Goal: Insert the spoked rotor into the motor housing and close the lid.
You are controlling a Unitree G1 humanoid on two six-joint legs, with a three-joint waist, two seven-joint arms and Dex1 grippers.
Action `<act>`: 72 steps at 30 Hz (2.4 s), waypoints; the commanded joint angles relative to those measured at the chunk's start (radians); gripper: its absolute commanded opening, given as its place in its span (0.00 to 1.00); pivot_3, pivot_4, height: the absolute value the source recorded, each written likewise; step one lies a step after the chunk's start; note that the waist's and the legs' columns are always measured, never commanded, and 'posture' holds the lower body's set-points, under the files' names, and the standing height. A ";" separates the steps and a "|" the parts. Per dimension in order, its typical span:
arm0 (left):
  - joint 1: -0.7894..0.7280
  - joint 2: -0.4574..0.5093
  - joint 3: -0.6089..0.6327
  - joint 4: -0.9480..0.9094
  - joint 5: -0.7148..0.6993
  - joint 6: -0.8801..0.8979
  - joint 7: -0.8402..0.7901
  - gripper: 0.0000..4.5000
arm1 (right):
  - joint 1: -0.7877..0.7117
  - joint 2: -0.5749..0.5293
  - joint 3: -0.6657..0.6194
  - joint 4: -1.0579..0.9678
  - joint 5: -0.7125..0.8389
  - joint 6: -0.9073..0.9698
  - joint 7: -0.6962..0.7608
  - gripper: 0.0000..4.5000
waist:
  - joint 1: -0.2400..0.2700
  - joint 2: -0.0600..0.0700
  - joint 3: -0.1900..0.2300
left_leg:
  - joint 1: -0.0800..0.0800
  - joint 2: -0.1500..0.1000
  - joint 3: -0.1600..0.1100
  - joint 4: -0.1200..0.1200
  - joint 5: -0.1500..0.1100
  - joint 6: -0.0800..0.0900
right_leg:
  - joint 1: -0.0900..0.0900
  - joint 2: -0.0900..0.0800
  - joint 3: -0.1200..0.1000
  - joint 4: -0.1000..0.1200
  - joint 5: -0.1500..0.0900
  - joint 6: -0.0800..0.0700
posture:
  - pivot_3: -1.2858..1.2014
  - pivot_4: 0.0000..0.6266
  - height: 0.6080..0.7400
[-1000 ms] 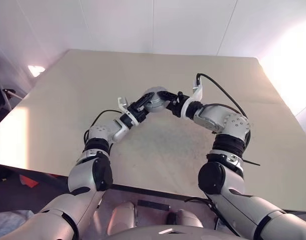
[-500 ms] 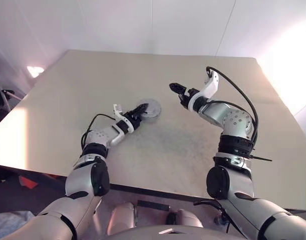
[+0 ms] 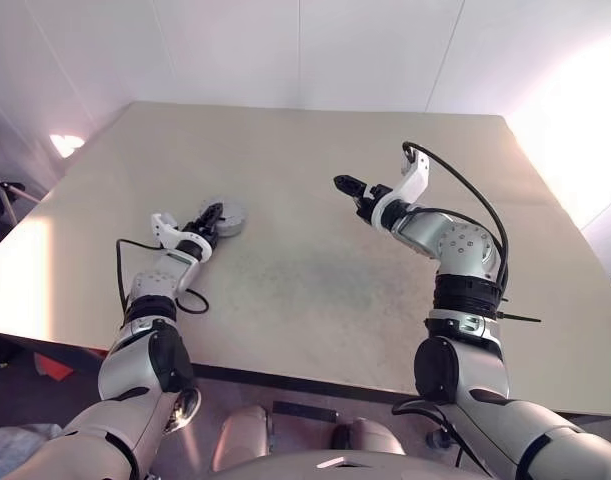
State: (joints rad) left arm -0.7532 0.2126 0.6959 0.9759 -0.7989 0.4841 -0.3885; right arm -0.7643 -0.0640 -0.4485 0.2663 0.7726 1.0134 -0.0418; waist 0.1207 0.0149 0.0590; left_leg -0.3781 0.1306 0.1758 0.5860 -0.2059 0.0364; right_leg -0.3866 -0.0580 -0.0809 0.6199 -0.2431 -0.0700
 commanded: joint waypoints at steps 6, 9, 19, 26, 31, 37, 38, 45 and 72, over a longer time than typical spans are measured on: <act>-0.016 0.116 -0.013 -0.015 0.065 -0.116 0.050 0.96 | -0.020 0.001 -0.020 0.003 0.037 0.035 -0.005 0.93 | -0.020 -0.001 0.001 | 0.008 0.001 0.000 -0.001 0.002 -0.004 | 0.005 0.001 0.001 0.002 -0.002 -0.003 | 0.52 0.00 1.00; -0.045 0.185 -0.005 0.028 0.080 -0.158 0.046 0.96 | -0.017 -0.004 -0.012 0.006 0.044 0.083 0.004 0.93 | -0.021 -0.003 0.001 | 0.008 0.002 0.000 -0.002 0.004 -0.006 | 0.005 0.002 0.001 0.002 -0.002 -0.003 | 0.52 0.00 1.00; 0.031 0.171 -0.342 -0.224 0.298 -0.173 -0.181 0.96 | 0.160 -0.257 0.392 -0.262 -0.247 -0.232 0.403 0.93 | 0.033 -0.008 0.005 | 0.004 0.000 -0.001 -0.001 0.002 -0.004 | 0.006 0.000 0.001 -0.002 -0.001 0.000 | 0.52 0.00 1.00; 0.260 0.210 -0.667 -0.667 0.457 -0.173 -0.372 0.96 | 0.299 -0.574 0.403 -0.258 -0.375 -0.479 0.694 0.93 | 0.030 -0.009 0.006 | 0.004 0.000 -0.001 0.008 -0.003 0.003 | 0.011 0.000 0.001 -0.002 -0.002 0.005 | 0.52 0.00 1.00; 0.257 0.189 -0.699 -0.677 0.508 -0.227 -0.354 0.96 | 0.357 -0.627 0.405 -0.145 -0.460 -0.602 0.740 0.93 | 0.021 -0.009 0.006 | 0.013 0.002 -0.001 0.010 -0.003 0.004 | 0.020 0.001 0.001 -0.002 -0.008 0.005 | 0.52 0.00 1.00; 0.240 0.126 -0.700 -0.650 0.518 -0.238 -0.324 0.96 | 0.351 -0.594 0.392 -0.055 -0.489 -0.676 0.757 0.93 | 0.008 -0.009 0.006 | 0.013 0.002 -0.001 0.013 -0.002 0.007 | 0.021 0.001 0.001 -0.002 -0.003 -0.004 | 0.52 0.00 1.00; 0.242 0.119 -0.702 -0.657 0.518 -0.236 -0.322 0.96 | 0.354 -0.591 0.389 -0.053 -0.487 -0.679 0.763 0.93 | 0.007 -0.009 0.006 | 0.012 0.002 -0.001 0.013 -0.003 0.007 | 0.021 0.001 0.001 -0.002 -0.003 -0.005 | 0.52 0.00 1.00; 0.247 0.112 -0.713 -0.674 0.524 -0.228 -0.344 0.96 | 0.349 -0.594 0.389 -0.030 -0.506 -0.699 0.781 0.93 | 0.005 -0.009 0.006 | 0.007 0.002 -0.001 0.013 -0.002 0.013 | 0.017 0.001 0.000 -0.002 -0.003 -0.005 | 0.52 0.00 1.00; 0.222 0.089 -0.697 -0.639 0.540 -0.237 -0.316 0.96 | 0.311 -0.556 0.395 0.005 -0.569 -0.722 0.768 0.93 | 0.004 -0.009 0.006 | 0.008 0.003 -0.001 0.018 -0.006 0.016 | 0.019 0.000 0.000 0.000 -0.003 -0.005 | 0.52 0.00 1.00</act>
State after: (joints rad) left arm -0.5024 0.2997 -0.0110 0.3480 -0.2604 0.2680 -0.7059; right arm -0.4280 -0.6160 -0.0277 0.2851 0.2000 0.3134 0.7284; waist 0.1246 0.0061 0.0646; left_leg -0.3701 0.1331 0.1749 0.6044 -0.2118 0.0523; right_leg -0.3677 -0.0576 -0.0809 0.6195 -0.2456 -0.0752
